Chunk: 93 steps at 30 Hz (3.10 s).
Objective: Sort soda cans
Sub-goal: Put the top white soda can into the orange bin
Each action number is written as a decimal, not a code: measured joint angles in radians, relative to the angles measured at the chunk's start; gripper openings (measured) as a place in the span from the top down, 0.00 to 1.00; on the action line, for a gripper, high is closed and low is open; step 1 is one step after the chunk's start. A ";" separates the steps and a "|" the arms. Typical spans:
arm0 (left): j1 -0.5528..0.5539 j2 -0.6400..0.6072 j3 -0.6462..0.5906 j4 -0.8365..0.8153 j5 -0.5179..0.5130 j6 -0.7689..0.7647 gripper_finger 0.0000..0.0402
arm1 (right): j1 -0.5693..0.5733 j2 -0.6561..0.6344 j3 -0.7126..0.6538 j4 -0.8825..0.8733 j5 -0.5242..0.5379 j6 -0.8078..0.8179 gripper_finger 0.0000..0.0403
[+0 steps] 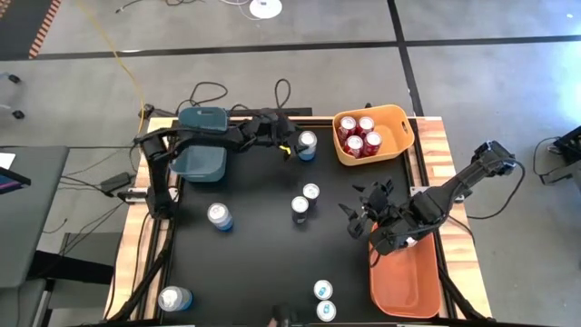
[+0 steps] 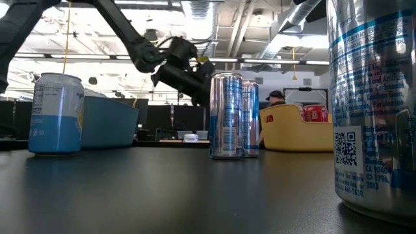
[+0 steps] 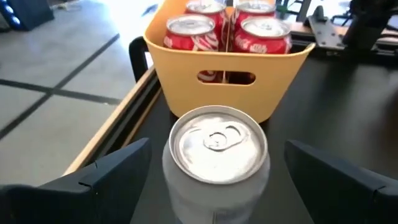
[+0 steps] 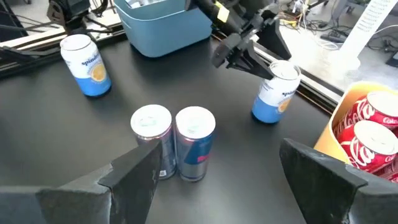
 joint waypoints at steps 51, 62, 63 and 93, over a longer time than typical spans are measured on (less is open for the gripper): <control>-0.474 -0.432 0.077 -0.332 -0.006 -0.030 0.31 | 0.022 0.000 -0.187 0.562 0.081 -0.377 0.15; -0.613 -0.427 0.077 -0.358 -0.151 0.042 0.31 | 0.090 -0.019 -0.150 0.666 -0.001 -0.522 0.15; -0.622 -0.427 0.077 -0.365 -0.177 0.059 0.31 | 0.101 -0.026 -0.138 0.675 0.000 -0.537 0.15; -0.647 -0.127 0.299 -0.404 -0.118 0.166 0.31 | -0.023 -0.010 0.002 0.352 -0.340 -0.575 0.15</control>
